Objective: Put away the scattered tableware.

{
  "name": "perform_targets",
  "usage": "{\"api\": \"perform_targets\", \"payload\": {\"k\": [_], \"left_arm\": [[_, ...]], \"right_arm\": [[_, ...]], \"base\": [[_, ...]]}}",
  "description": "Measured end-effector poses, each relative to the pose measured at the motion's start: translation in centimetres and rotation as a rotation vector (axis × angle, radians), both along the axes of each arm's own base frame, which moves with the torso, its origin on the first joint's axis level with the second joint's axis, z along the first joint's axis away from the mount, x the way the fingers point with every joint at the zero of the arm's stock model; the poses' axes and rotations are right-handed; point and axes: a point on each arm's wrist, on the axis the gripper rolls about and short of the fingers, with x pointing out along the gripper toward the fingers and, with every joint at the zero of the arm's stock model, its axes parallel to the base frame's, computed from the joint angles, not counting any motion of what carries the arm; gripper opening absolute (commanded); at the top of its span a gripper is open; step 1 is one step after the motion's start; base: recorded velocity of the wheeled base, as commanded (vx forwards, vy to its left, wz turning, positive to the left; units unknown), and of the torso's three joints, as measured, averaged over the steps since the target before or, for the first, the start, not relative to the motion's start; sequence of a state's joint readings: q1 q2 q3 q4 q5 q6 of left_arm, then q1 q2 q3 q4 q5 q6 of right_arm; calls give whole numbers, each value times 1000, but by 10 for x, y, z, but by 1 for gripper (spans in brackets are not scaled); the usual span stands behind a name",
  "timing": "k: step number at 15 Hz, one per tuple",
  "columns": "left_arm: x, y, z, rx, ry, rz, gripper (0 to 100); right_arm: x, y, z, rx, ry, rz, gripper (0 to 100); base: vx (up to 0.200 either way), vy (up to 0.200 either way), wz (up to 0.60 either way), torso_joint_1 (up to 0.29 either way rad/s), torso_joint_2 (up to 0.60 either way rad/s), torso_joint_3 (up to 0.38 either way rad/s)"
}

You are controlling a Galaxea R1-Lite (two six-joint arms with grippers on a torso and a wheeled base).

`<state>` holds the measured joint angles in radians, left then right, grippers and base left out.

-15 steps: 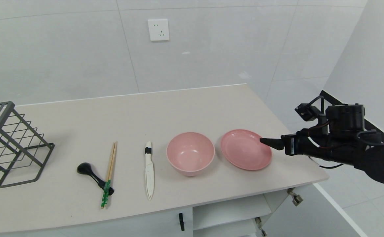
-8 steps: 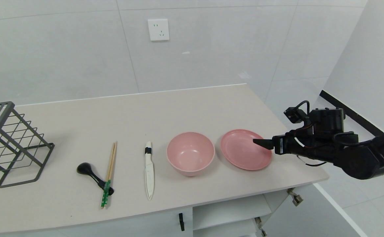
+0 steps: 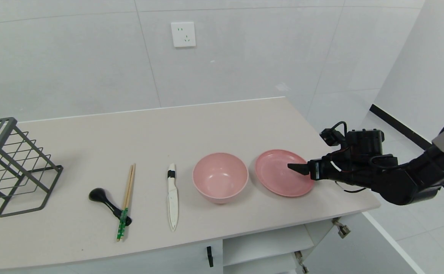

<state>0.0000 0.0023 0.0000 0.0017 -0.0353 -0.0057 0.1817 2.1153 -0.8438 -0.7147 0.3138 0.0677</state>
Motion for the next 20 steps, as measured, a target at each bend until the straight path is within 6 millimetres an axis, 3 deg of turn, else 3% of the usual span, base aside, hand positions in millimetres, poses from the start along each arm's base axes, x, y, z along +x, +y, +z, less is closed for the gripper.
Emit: {"api": "perform_targets", "payload": {"k": [9, 10, 20], "left_arm": [[0, 0, 0, -2, 0, 0, 100], [0, 0, 0, -2, 0, 0, 100], [0, 0, 0, -2, 0, 0, 100]], "right_arm": [[5, 22, -13, -3, 22, 41, 100], [5, 23, -14, -3, 23, 42, 0], [8, 18, -30, -30, 57, -8, 0]], "base": [[0, 0, 0, 0, 0, 0], [0, 0, 0, 0, 0, 0], [0, 0, 0, 0, 0, 0]]}}
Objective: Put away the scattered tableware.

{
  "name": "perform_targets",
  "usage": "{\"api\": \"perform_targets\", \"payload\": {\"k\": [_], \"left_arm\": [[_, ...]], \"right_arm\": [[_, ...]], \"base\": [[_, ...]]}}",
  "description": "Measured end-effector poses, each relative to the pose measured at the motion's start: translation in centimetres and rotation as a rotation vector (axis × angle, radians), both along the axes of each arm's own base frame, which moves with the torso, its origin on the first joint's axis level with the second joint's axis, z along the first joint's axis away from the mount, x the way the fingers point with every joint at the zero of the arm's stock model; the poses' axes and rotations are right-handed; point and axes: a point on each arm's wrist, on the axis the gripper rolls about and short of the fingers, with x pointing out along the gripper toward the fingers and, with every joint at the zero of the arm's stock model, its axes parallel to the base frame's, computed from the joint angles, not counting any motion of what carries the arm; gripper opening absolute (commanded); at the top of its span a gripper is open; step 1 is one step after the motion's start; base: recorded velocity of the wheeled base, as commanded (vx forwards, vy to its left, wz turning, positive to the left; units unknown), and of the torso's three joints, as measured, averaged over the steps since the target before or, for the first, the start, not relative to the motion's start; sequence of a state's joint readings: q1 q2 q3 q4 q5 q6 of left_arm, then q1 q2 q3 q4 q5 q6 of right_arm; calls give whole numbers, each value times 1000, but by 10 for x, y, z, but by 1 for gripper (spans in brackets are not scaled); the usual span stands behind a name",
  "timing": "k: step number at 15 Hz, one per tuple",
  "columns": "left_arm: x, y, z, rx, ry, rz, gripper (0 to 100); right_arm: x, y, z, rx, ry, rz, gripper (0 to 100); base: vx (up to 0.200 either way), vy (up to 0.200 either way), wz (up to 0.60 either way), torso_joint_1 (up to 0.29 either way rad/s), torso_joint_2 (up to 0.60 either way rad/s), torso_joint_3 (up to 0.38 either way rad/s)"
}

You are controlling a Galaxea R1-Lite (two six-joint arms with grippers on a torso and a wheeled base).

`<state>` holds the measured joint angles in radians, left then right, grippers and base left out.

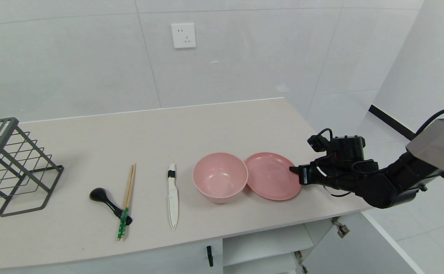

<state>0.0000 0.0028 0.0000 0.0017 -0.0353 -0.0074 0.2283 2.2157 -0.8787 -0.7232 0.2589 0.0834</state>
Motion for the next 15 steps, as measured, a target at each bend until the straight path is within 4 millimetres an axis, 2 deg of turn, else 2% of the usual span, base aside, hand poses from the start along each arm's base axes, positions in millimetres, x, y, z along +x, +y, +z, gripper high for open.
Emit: {"api": "perform_targets", "payload": {"k": [2, 6, 9, 15], "left_arm": [[0, 0, 0, 0, 0, 0, 100], [0, 0, 0, 4, 0, -1, 100], [0, 0, 0, 7, 0, -2, 100], [0, 0, 0, 16, -1, -2, 100]], "right_arm": [[0, 0, 4, -1, -9, -2, 0], [-9, -3, 45, 18, -105, -5, 0], [-24, -5, 69, 30, -157, 0, 0], [-69, -13, 100, 41, -212, 13, 0]], "base": [[0, 0, 0, 0, 0, 0], [0, 0, 0, 0, 0, 0], [0, 0, 0, 0, 0, 0], [0, 0, 0, 0, 0, 0]]}}
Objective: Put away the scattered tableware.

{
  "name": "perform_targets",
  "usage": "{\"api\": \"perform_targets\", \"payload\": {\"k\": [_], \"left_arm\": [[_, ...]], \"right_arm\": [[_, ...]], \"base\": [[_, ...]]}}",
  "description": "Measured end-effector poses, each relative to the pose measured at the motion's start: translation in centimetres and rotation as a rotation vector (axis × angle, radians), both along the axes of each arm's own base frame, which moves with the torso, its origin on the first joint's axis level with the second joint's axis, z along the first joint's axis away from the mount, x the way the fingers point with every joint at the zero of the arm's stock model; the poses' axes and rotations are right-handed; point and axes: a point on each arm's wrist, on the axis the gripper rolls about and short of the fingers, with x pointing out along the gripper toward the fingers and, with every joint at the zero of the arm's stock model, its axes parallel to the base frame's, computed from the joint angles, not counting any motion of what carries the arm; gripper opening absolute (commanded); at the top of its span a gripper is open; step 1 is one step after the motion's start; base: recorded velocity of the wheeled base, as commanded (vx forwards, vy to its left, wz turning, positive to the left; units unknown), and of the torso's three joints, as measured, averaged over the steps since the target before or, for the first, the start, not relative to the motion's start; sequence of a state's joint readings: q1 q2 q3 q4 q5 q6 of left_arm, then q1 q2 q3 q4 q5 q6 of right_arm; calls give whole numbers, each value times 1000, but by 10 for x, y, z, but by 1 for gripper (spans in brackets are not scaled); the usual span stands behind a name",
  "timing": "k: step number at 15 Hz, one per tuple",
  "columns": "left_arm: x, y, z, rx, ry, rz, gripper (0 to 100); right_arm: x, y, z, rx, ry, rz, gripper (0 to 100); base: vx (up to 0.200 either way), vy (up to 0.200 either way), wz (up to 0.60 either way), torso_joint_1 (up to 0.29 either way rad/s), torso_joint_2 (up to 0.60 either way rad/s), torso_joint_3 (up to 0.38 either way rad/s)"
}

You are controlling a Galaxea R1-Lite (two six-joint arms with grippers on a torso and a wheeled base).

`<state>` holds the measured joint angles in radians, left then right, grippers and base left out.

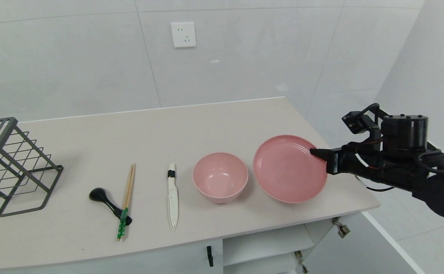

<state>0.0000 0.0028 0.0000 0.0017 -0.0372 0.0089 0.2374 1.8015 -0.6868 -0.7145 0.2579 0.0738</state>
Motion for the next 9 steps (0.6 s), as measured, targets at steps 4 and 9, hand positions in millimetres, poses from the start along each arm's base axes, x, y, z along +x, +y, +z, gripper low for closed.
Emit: {"api": "perform_targets", "payload": {"k": [4, 9], "left_arm": [[0, 0, 0, -6, 0, 0, 100], [0, 0, 0, 1, -3, 4, 100]], "right_arm": [[-24, -6, 13, 8, -31, 1, 0], [-38, -9, 22, 13, -62, 2, 0]], "base": [[0, 0, 0, 0, 0, 0], [0, 0, 0, 0, 0, 0]]}}
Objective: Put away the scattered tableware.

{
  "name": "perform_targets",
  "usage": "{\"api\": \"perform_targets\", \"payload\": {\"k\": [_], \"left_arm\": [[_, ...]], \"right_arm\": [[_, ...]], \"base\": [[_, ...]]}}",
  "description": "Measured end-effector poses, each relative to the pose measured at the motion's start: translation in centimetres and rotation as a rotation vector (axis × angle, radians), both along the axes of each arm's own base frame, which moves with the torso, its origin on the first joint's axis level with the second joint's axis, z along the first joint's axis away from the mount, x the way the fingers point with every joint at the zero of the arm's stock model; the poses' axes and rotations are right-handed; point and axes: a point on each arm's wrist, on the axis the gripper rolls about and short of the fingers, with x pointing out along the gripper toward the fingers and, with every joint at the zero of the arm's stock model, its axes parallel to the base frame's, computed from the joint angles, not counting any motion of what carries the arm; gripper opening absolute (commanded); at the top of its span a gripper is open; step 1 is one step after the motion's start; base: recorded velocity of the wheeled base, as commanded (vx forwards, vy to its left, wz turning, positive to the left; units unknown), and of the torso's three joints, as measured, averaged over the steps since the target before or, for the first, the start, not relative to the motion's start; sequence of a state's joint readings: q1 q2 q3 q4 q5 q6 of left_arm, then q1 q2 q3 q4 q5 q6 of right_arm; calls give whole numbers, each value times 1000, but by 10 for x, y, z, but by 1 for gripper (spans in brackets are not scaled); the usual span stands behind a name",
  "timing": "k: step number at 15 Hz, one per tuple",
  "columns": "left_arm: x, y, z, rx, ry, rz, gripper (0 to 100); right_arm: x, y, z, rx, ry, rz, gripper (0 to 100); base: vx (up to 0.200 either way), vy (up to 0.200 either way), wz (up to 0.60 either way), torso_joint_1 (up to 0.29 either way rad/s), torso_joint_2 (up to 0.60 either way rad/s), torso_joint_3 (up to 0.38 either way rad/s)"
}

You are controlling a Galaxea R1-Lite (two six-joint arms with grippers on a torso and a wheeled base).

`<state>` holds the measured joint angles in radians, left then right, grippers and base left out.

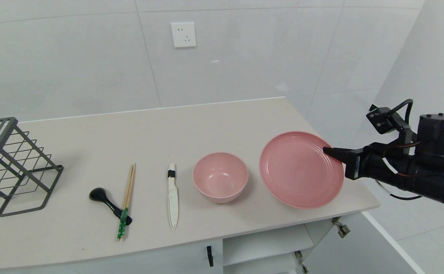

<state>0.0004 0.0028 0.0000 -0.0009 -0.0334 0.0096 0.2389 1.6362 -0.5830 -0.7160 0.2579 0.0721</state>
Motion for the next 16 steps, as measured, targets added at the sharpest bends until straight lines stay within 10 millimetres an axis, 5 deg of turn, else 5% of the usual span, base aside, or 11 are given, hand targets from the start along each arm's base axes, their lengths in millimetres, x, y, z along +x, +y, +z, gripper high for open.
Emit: {"api": "perform_targets", "payload": {"k": [5, 8, 11, 16], "left_arm": [[0, 0, 3, 3, -31, 3, 100], [-4, 0, 29, -5, -284, -1, 100], [-4, -1, 27, -10, -242, -55, 100], [-9, -3, 65, 0, -227, -213, 100]], "right_arm": [[-17, -4, 9, 15, -64, -1, 0], [-32, -11, 13, 41, -190, -11, 0], [-40, -16, 9, 50, -227, -19, 0], [-42, -16, 17, 79, -309, -20, 0]], "base": [[0, 0, 0, 0, 0, 0], [0, 0, 0, 0, 0, 0], [0, 0, 0, 0, 0, 0], [0, 0, 0, 0, 0, 0]]}}
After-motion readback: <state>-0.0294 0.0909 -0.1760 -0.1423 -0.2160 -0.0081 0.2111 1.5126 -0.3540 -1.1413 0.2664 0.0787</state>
